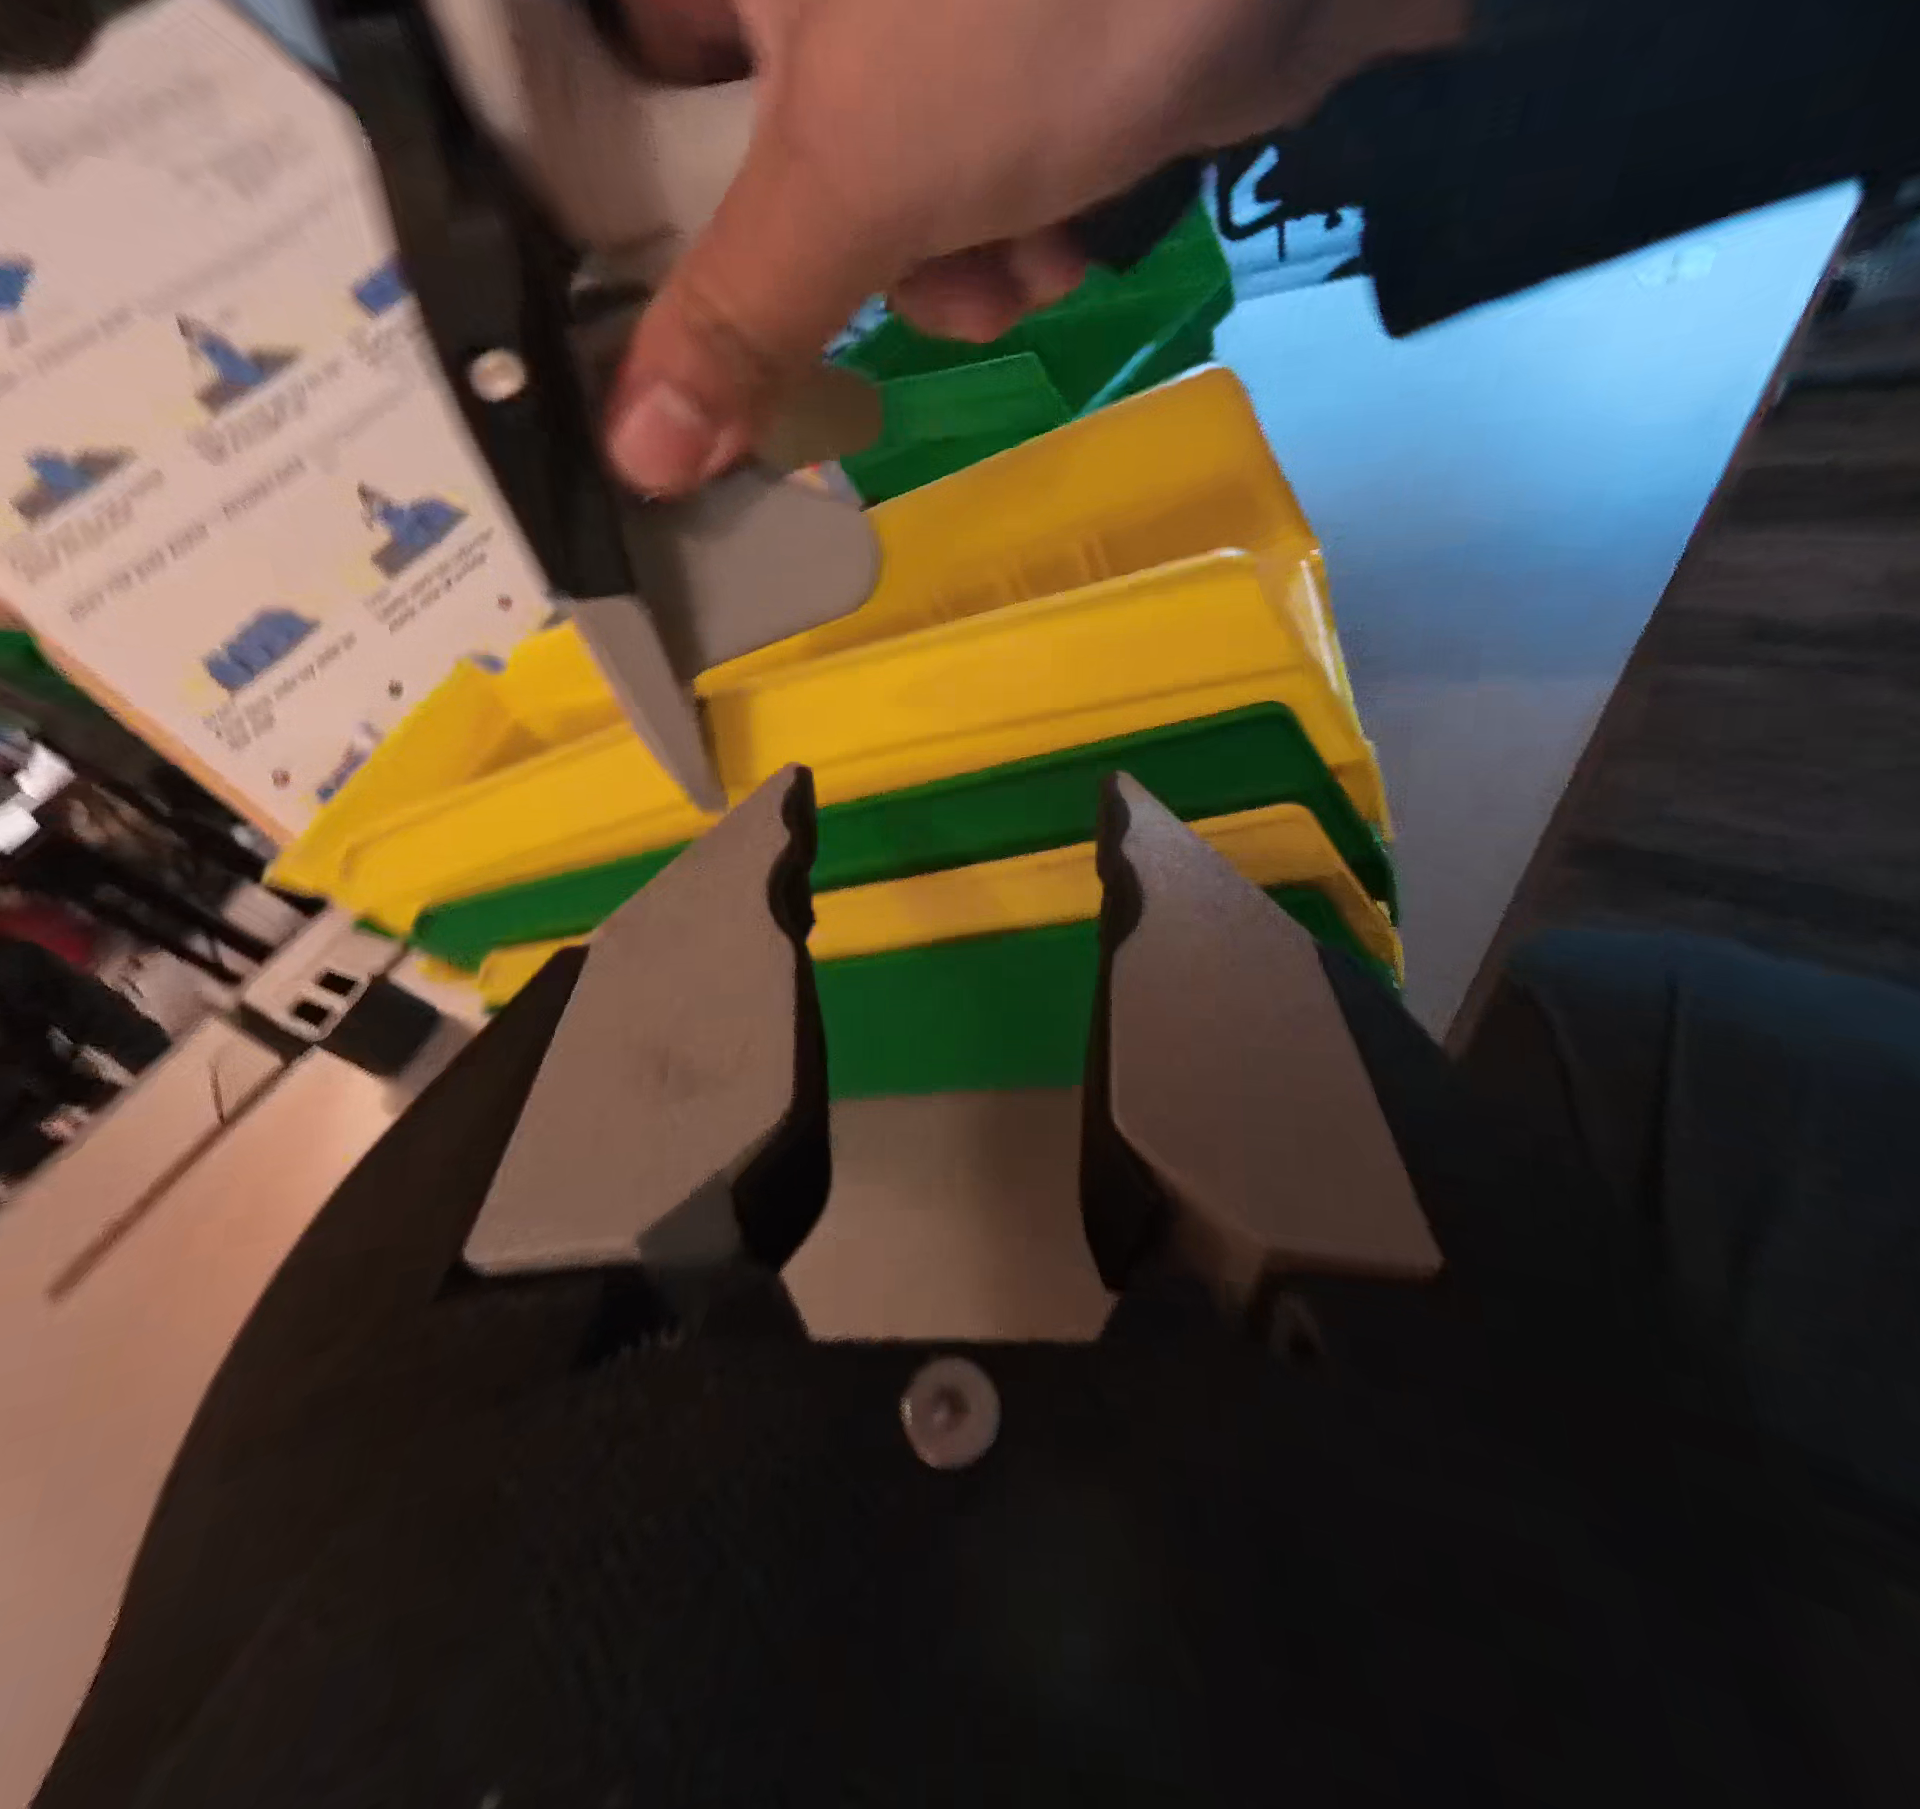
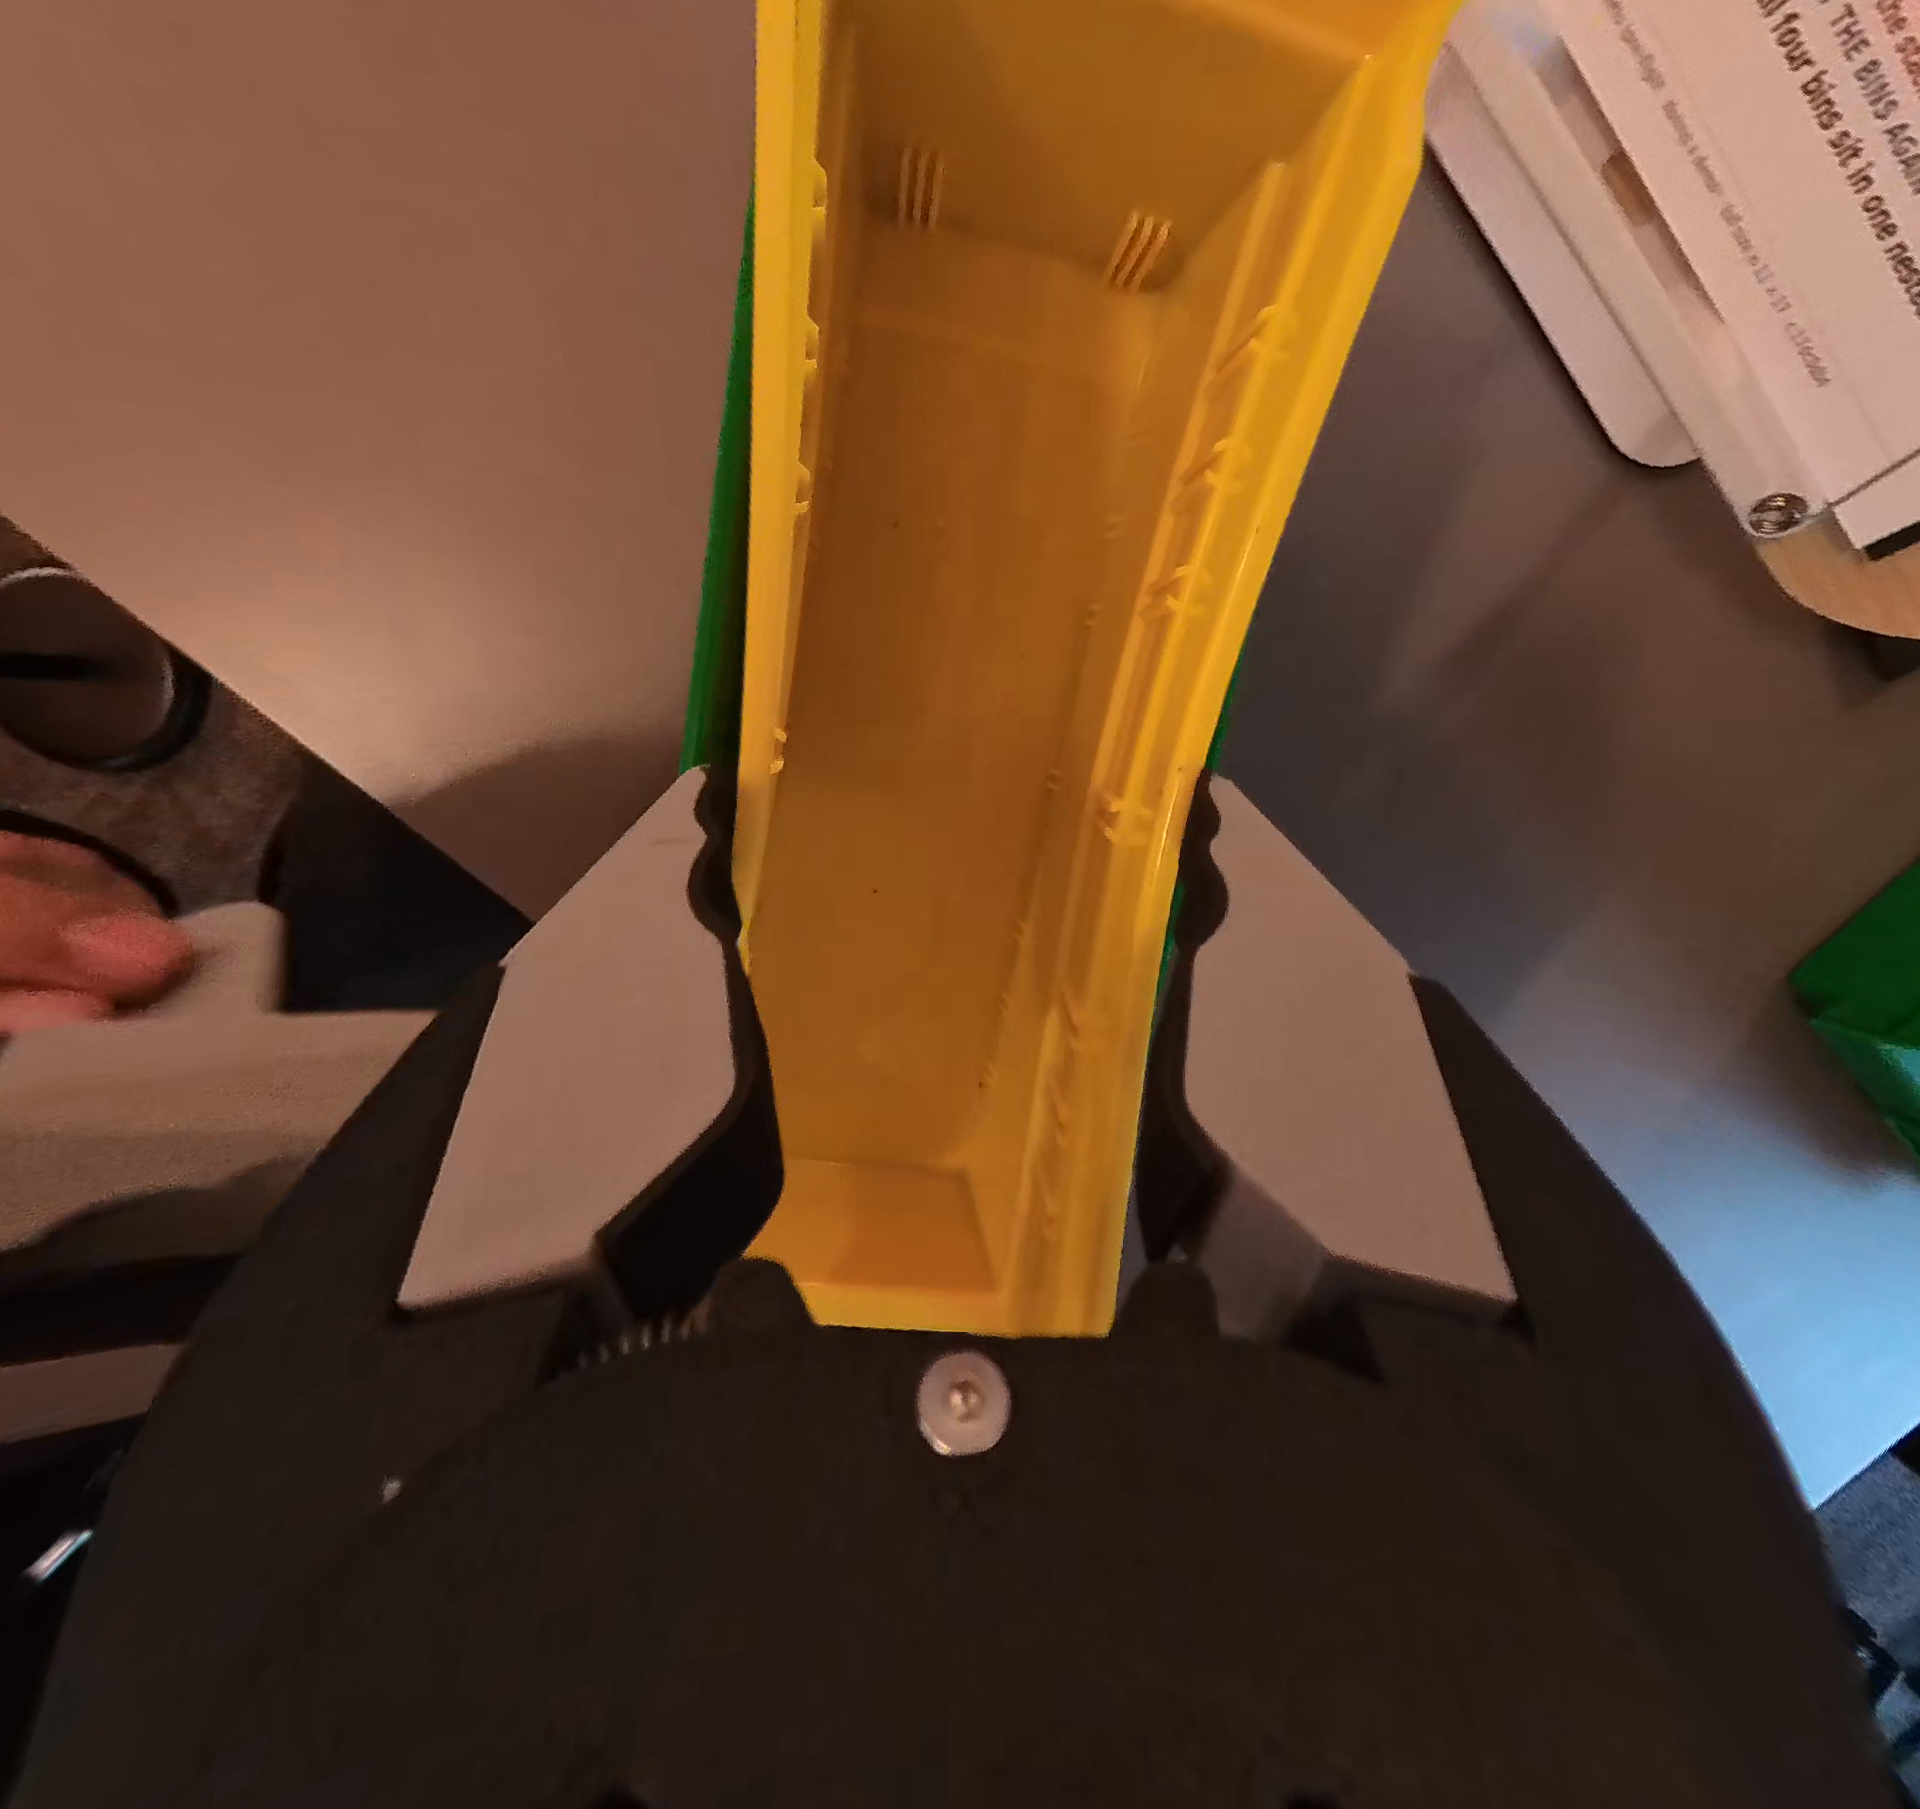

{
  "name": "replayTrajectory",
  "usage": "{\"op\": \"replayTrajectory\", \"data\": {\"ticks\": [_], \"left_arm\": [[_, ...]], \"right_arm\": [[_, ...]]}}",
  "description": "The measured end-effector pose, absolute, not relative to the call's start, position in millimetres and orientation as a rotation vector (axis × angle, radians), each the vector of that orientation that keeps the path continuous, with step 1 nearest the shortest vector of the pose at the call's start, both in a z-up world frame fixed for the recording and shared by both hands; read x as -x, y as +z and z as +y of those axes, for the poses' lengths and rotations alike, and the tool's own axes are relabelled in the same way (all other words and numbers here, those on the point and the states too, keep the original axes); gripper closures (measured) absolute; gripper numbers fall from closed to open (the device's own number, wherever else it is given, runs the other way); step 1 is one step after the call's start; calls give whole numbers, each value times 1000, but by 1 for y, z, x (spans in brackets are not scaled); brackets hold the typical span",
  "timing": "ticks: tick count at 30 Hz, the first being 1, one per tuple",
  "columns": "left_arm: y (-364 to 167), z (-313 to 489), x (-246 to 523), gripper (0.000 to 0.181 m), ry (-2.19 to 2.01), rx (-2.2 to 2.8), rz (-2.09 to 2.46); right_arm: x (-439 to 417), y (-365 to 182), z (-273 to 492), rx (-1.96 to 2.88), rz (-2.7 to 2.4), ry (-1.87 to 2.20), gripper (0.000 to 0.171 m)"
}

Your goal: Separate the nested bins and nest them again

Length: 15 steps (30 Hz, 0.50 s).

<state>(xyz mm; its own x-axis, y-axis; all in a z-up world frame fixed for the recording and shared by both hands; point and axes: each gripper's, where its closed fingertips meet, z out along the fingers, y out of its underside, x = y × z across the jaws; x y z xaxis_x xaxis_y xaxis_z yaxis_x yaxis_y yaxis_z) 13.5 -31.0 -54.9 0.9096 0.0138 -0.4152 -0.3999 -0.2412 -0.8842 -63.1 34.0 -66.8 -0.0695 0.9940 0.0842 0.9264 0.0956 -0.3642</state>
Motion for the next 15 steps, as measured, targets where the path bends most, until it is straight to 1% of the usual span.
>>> {"op": "replayTrajectory", "data": {"ticks": [3,7,11,12,13,15], "left_arm": [[-71,-26,-23,131,526,1784,454],[-76,-27,-37,149,626,1671,572],[-74,-25,-37,167,841,1525,592],[-67,-25,-33,181,835,1532,530],[-68,-24,-35,181,730,1582,494],[-90,-21,-47,181,379,1749,463]], "right_arm": [[63,-67,27,1893,-2097,304,86],[62,-68,23,1866,-2121,260,86],[60,-67,21,1843,-2142,227,86],[59,-67,22,1840,-2148,213,87],[58,-67,22,1838,-2152,200,89],[57,-64,23,1829,-2161,184,88]]}}
